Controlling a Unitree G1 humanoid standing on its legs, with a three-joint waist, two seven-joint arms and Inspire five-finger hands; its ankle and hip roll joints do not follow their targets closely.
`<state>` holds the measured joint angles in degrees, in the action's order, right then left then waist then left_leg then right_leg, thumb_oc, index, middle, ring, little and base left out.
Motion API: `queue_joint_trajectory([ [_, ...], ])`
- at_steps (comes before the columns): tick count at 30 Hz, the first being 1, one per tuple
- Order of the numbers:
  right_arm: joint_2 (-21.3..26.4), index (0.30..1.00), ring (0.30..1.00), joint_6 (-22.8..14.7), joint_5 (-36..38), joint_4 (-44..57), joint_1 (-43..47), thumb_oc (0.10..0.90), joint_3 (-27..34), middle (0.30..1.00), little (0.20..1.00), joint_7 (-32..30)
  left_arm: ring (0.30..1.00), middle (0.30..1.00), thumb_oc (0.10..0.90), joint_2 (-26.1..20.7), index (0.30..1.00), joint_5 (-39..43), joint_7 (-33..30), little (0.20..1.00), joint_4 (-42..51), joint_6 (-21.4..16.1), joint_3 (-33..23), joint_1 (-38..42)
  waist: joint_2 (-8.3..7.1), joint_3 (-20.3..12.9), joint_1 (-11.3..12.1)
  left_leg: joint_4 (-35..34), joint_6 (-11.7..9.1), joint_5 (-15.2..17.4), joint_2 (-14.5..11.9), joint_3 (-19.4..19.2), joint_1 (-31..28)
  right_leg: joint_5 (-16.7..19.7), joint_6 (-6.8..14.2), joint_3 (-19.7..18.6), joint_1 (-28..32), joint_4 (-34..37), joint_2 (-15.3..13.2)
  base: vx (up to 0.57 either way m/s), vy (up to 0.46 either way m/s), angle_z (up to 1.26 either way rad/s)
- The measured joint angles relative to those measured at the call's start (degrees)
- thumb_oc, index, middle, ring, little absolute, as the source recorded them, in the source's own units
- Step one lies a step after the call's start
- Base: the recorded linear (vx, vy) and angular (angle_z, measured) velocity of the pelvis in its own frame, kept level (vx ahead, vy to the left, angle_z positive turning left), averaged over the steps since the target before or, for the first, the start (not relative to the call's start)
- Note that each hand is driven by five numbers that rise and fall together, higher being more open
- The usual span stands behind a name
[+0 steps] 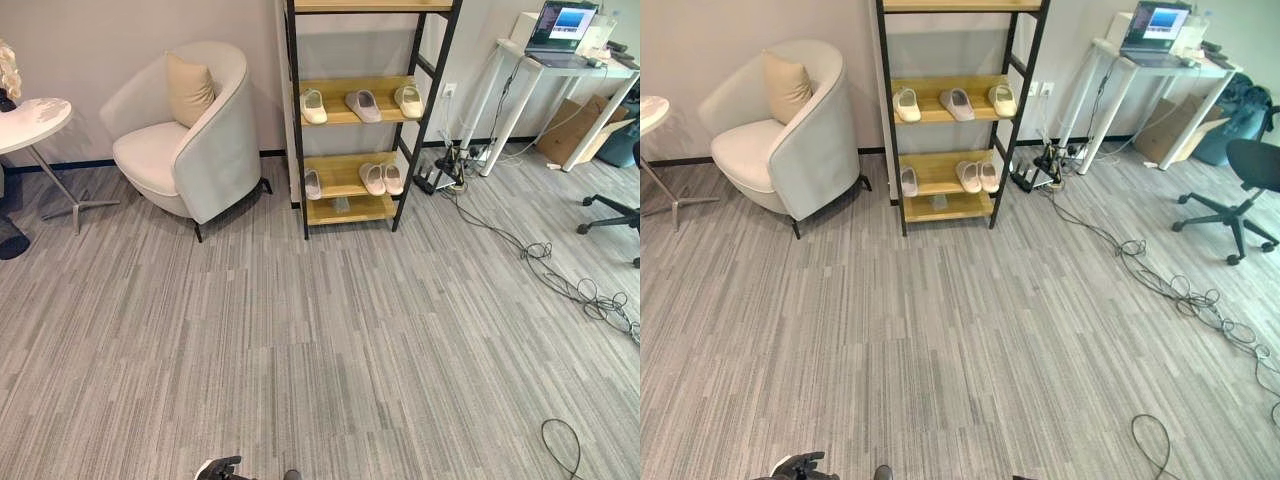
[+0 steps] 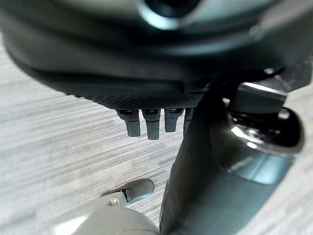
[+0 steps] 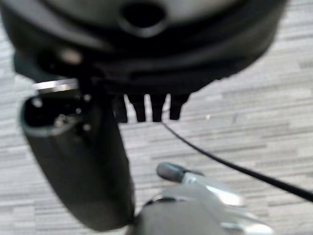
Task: Arrange the slippers neatly on the shoe rack.
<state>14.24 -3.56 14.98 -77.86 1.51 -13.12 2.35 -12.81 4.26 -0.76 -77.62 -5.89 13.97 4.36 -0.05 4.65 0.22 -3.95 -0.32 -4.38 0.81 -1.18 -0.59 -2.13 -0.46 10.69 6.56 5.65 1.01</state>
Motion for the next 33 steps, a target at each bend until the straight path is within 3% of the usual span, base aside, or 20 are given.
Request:
queue_joint_trajectory([
  [2,0.2,0.9,0.9,0.2,-1.1,0.0,1.1,0.8,-0.2,0.9,0.9,0.1,0.9,0.9,0.8,0.3,0.9,-1.0,-0.1,0.9,0.0,-0.2,0.6,1.2,0.28,1.1,0.1,5.6,-2.3,1.0,0.2,0.1,3.3,-0.6,-0.7,-0.1,-0.7,-1.0,-0.1,0.05,-0.14,0.14],
  [4,0.4,0.9,0.9,0.8,-2.3,1.9,2.6,0.8,-1.3,0.9,0.9,0.1,0.9,0.9,0.8,0.8,0.9,-1.1,-0.4,0.9,0.7,-0.3,-0.4,4.8,-1.5,3.8,0.7,18.7,-6.9,-0.6,1.4,-1.4,11.9,-1.1,-3.1,-0.3,-3.4,-3.6,-1.9,0.1,-0.072,0.37],
  [5,0.5,0.9,0.9,0.7,-3.5,1.8,4.3,0.8,-3.0,0.9,0.9,0.1,0.9,0.9,0.8,-0.1,0.9,-1.2,-1.0,0.9,1.3,-0.4,0.5,7.5,-2.59,5.8,0.9,25.0,-8.5,-1.5,0.6,-6.6,17.5,-0.4,-4.4,0.3,-2.7,-2.3,-2.9,0.23,-0.005,0.38],
  [6,0.5,0.9,0.9,0.8,-3.7,1.7,5.1,0.8,-3.8,0.9,0.9,0.2,0.9,0.9,0.8,0.0,0.9,-1.5,-1.2,0.9,1.2,-0.4,1.0,7.8,-3.09,6.1,1.2,24.1,-7.6,-1.2,-0.6,-9.2,18.2,-0.1,-4.6,0.5,-1.8,-0.7,-2.6,0.3,0.057,0.23],
  [7,0.5,0.9,0.9,1.1,-3.8,1.7,5.4,0.8,-4.6,0.9,0.9,0.2,0.9,0.9,0.8,0.2,0.9,-2.2,-1.1,0.9,1.5,-0.5,1.3,7.9,-2.05,6.7,1.6,19.5,-6.7,-0.7,-3.1,-12.0,18.0,0.7,-4.5,0.8,-0.9,0.1,-1.4,0.48,0.124,0.02],
  [9,0.6,0.9,0.9,0.9,-3.6,1.8,4.9,0.8,-4.3,0.9,0.9,0.1,0.9,0.9,0.8,0.5,0.9,-2.3,-1.1,0.9,1.9,-0.9,1.5,6.7,-0.77,6.3,2.0,10.3,-6.4,-0.9,-4.7,-11.7,17.1,0.2,-4.3,0.3,-0.8,0.1,0.2,0.43,0.118,-0.14],
  [10,0.7,0.9,0.9,0.8,-3.4,1.9,5.2,0.8,-4.2,0.9,0.9,0.2,0.9,0.9,0.8,0.6,0.9,-2.2,-1.0,0.9,1.9,-1.6,1.4,6.0,-0.09,6.1,2.2,1.7,-8.4,-2.2,-4.9,-10.2,16.7,-0.2,-4.0,-0.5,-1.3,0.1,1.0,0.41,0.153,-0.3],
  [13,0.3,0.9,0.9,1.0,-3.3,-0.7,5.1,0.8,-2.9,0.9,0.9,0.2,0.9,0.9,0.8,1.1,0.9,-2.2,-1.2,0.9,1.5,-1.6,-0.4,5.5,0.03,6.4,4.4,-1.6,-7.3,-2.4,-5.0,-7.4,16.8,-0.2,-3.0,-3.9,-1.2,-0.3,1.7,0.46,0.179,-0.75],
  [14,0.3,0.9,0.9,0.9,-3.1,-2.6,3.6,0.8,-2.8,0.9,0.9,0.1,0.9,0.9,0.8,0.7,0.9,-3.9,-1.1,0.9,-3.7,-0.1,-3.6,4.9,-1.37,4.7,5.0,3.9,-3.7,-1.5,-3.7,-6.2,14.9,-3.3,-2.2,-6.5,-0.1,-0.7,1.1,0.39,0.163,-0.87],
  [15,0.0,0.9,0.9,0.8,-2.9,-2.7,2.8,0.8,-2.8,0.9,0.9,0.1,0.9,0.9,0.8,0.5,0.9,-4.4,-1.2,0.9,-5.0,0.6,-3.3,4.5,-1.94,3.8,5.1,4.6,-2.6,-1.0,-3.1,-6.4,14.6,-4.0,-1.3,-6.3,0.0,-1.7,0.8,0.35,0.186,-0.97],
  [16,-1.0,0.9,0.9,0.8,-2.9,-2.2,2.0,0.8,-2.9,0.9,0.9,0.0,0.9,0.9,0.8,-1.2,0.9,-4.4,-1.2,0.9,-5.0,1.4,-3.2,3.0,-3.71,2.8,4.4,2.2,1.1,-4.5,-1.7,-7.1,12.3,-5.8,0.5,-6.1,-0.2,-3.7,-0.3,0.35,0.186,-0.24],
  [18,-1.3,0.9,0.9,1.8,-2.9,-0.8,1.8,0.8,-2.6,0.9,0.9,0.1,0.9,0.9,0.8,-1.7,0.9,-4.2,-1.1,0.9,-4.8,2.3,-3.8,2.3,-3.99,3.3,3.6,0.5,2.1,-5.1,-3.2,-7.4,10.2,-9.3,7.4,-3.1,-8.2,-22.0,-1.1,0.25,0.194,-0.07],
  [20,-0.7,0.9,0.9,1.5,-2.2,0.6,0.5,0.8,2.7,0.9,0.9,0.1,0.9,0.9,0.8,-2.9,0.9,-3.0,-1.0,0.9,-4.4,2.6,-3.6,2.7,-4.99,3.6,2.4,1.8,4.7,-0.9,-1.1,-7.3,6.6,-7.6,11.8,-3.2,-12.8,-38.8,-4.9,0.42,0.301,0.19],
  [21,-0.5,0.9,0.9,1.3,-1.3,0.7,0.9,0.8,5.2,0.9,0.9,-0.2,0.9,0.9,0.8,-2.8,0.9,-2.6,-1.2,0.9,-4.0,2.6,-2.6,2.7,-4.75,4.0,2.0,1.5,4.9,0.0,-0.9,-7.1,4.7,-5.0,12.1,-2.1,-14.9,-45.3,-6.2,0.58,0.294,0.34],
  [22,0.6,0.9,0.9,0.7,0.9,1.9,1.2,0.8,5.9,0.9,0.9,-1.1,0.9,0.9,0.8,-2.8,0.9,-2.5,-1.7,0.9,-2.6,2.3,1.3,2.3,-2.22,4.9,0.9,0.3,5.5,0.5,-1.0,-6.0,1.0,-0.4,12.1,1.0,-18.2,-54.9,-8.8,0.3,0.127,0.29],
  [23,1.1,0.9,0.9,0.3,1.4,3.2,1.6,0.8,5.0,0.9,0.9,-1.6,0.9,0.9,0.8,-2.4,0.9,-3.0,-1.9,0.9,-1.8,2.2,3.0,2.8,-1.38,4.8,0.1,0.1,6.8,2.1,-1.0,-5.4,-0.5,-0.7,12.2,1.6,-19.7,-55.5,-9.6,0.44,0.154,0.25],
  [26,3.0,0.9,0.9,0.2,-0.5,5.1,2.7,0.8,2.1,0.9,0.9,-2.3,0.9,0.9,0.8,-3.4,0.9,-4.5,-2.5,0.9,0.0,2.0,3.7,4.7,-0.69,5.1,-1.5,-0.5,6.7,3.5,-0.5,-4.8,-4.0,-2.7,11.0,3.0,-23.7,-49.3,-11.9,0.37,0.021,0.2],
  [28,2.6,0.9,0.9,0.3,-2.1,6.2,2.9,0.8,2.1,0.9,0.9,-2.7,0.9,0.9,0.8,-3.2,0.9,-4.2,-2.4,0.9,0.9,1.7,2.7,7.7,-0.65,4.9,-3.3,-0.6,6.0,5.2,-0.3,-2.0,-5.8,-2.0,9.7,4.3,-24.3,-33.2,-10.9,0.56,-0.031,0.58],
  [31,0.7,0.9,0.9,0.3,0.4,4.9,1.5,0.8,6.2,0.9,0.9,-1.5,0.9,0.9,0.8,-2.1,0.9,-2.0,-2.4,0.9,1.6,0.6,2.0,8.6,-1.26,4.8,-4.8,-0.5,4.9,8.6,0.1,-0.4,-10.0,0.7,7.3,1.7,-24.5,-20.2,-8.6,0.32,-0.045,0.42],
  [33,-0.1,0.9,0.9,0.3,2.2,3.8,1.1,0.8,6.3,0.9,0.9,-1.2,0.9,0.9,0.8,-1.6,0.9,-2.0,-2.4,0.9,1.5,0.3,2.4,8.3,-1.95,4.2,-5.7,-0.4,3.9,10.2,0.1,0.4,-11.4,2.5,6.5,1.9,-25.1,-17.7,-8.3,0.41,-0.068,0.46],
])
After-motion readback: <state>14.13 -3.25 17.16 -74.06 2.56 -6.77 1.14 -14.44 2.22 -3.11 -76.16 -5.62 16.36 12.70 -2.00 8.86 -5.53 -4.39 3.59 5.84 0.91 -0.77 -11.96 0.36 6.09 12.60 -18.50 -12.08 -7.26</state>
